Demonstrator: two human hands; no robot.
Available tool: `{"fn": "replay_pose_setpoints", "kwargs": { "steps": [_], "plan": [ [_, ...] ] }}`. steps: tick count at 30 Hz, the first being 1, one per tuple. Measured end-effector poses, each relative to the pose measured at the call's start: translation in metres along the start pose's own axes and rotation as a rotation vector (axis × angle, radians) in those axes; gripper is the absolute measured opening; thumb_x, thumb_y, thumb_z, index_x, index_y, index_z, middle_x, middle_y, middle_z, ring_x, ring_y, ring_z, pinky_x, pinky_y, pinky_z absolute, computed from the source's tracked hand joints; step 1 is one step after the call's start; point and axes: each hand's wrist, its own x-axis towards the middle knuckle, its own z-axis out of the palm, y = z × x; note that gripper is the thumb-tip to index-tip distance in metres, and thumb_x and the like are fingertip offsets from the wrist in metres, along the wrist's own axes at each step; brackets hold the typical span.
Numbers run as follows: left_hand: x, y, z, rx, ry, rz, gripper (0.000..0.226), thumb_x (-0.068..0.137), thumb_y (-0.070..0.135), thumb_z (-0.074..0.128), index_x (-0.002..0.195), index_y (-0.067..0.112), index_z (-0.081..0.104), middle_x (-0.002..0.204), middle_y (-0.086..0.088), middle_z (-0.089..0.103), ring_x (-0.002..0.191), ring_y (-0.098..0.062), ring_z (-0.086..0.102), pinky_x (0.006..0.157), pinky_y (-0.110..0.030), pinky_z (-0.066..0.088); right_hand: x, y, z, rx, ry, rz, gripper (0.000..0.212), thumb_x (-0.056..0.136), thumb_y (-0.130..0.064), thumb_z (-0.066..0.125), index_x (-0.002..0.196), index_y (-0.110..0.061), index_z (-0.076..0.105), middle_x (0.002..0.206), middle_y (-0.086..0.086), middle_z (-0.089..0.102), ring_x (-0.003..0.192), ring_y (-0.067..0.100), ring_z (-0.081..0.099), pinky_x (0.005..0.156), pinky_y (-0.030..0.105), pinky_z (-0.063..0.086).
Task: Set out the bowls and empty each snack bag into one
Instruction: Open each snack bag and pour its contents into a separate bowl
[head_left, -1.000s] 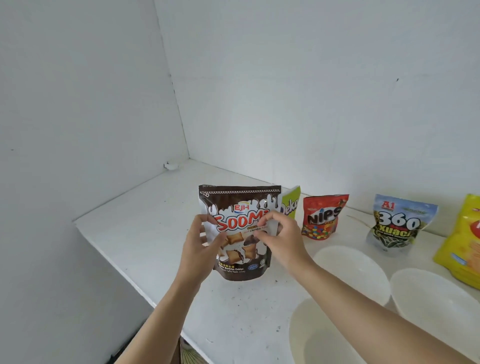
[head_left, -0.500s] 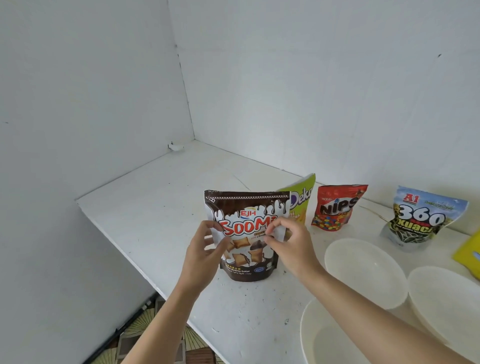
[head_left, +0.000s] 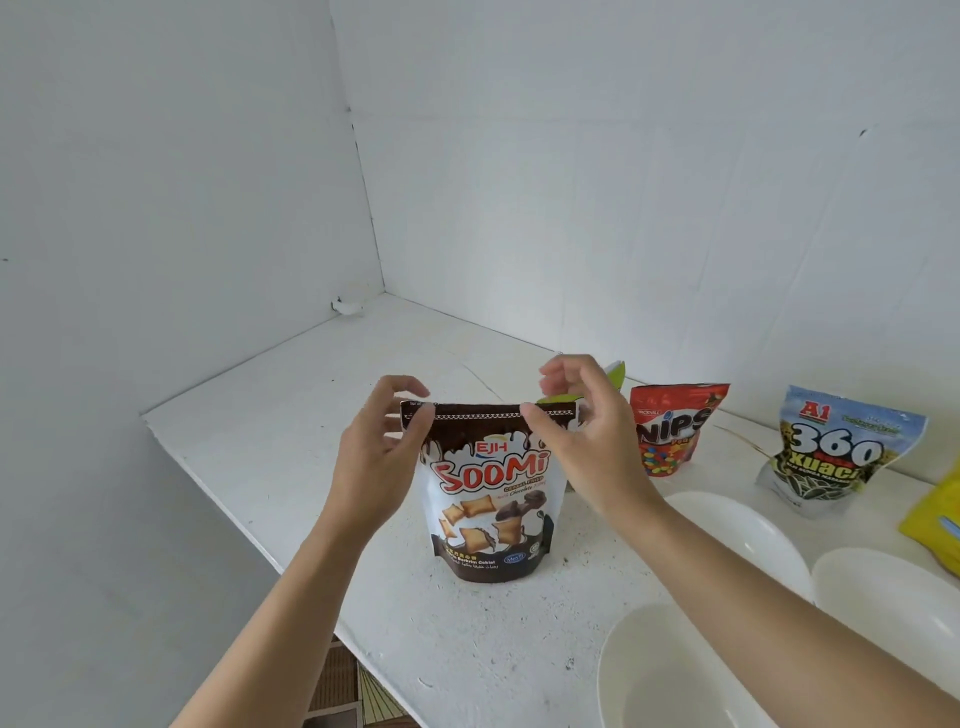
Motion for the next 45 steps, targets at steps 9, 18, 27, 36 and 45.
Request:
{"fn": "replay_pose_setpoints", "kwargs": {
  "steps": [9, 18, 27, 36, 45],
  "plan": [
    [0.003, -0.006, -0.006, 0.216, 0.025, 0.069, 0.016, 0.094, 0.019, 0.073, 0.103, 0.028, 0.062, 0.094, 0.013, 0.069, 0.083, -0.004, 0.064, 0.069, -0.012, 0.046, 0.022, -0.027, 0.03, -0.412, -0.369, -0.196, 0.021, 0.09, -0.025, 0.071, 0.111, -0.025, 0.072, 0.1, -0.006, 0.063, 0.094, 0.012, 0.062, 0.089, 0.049, 0.052],
    [0.001, -0.011, -0.014, 0.164, 0.092, 0.087, 0.019, 0.089, 0.022, 0.079, 0.098, 0.03, 0.063, 0.095, 0.01, 0.071, 0.078, -0.009, 0.072, 0.065, -0.025, 0.059, 0.017, -0.029, 0.048, -0.389, -0.369, -0.197, 0.026, 0.089, -0.012, 0.07, 0.113, -0.021, 0.072, 0.102, 0.0, 0.068, 0.094, 0.017, 0.065, 0.088, 0.043, 0.055],
    [-0.003, -0.015, -0.02, 0.132, 0.082, 0.133, 0.019, 0.088, 0.019, 0.08, 0.101, 0.026, 0.067, 0.093, 0.014, 0.071, 0.078, -0.004, 0.072, 0.067, -0.018, 0.057, 0.011, -0.03, 0.049, -0.378, -0.367, -0.19, 0.019, 0.092, -0.021, 0.067, 0.109, -0.028, 0.069, 0.099, -0.007, 0.067, 0.091, 0.013, 0.064, 0.091, 0.048, 0.051],
    [-0.011, -0.015, -0.014, 0.219, 0.133, 0.255, 0.02, 0.091, 0.017, 0.077, 0.106, 0.026, 0.068, 0.095, 0.024, 0.067, 0.082, 0.0, 0.069, 0.065, -0.007, 0.05, 0.009, -0.042, 0.065, -0.489, -0.431, -0.262, 0.016, 0.094, -0.017, 0.062, 0.109, -0.023, 0.06, 0.098, -0.003, 0.066, 0.075, 0.018, 0.062, 0.08, 0.04, 0.05],
    [-0.011, -0.012, -0.018, 0.251, 0.102, 0.19, 0.019, 0.091, 0.024, 0.075, 0.104, 0.03, 0.063, 0.093, 0.015, 0.071, 0.074, -0.001, 0.071, 0.068, -0.036, 0.06, 0.006, -0.045, 0.072, -0.5, -0.392, -0.269, 0.023, 0.09, -0.012, 0.064, 0.11, -0.022, 0.059, 0.102, -0.003, 0.071, 0.084, 0.022, 0.067, 0.08, 0.044, 0.056]
  ]
}}
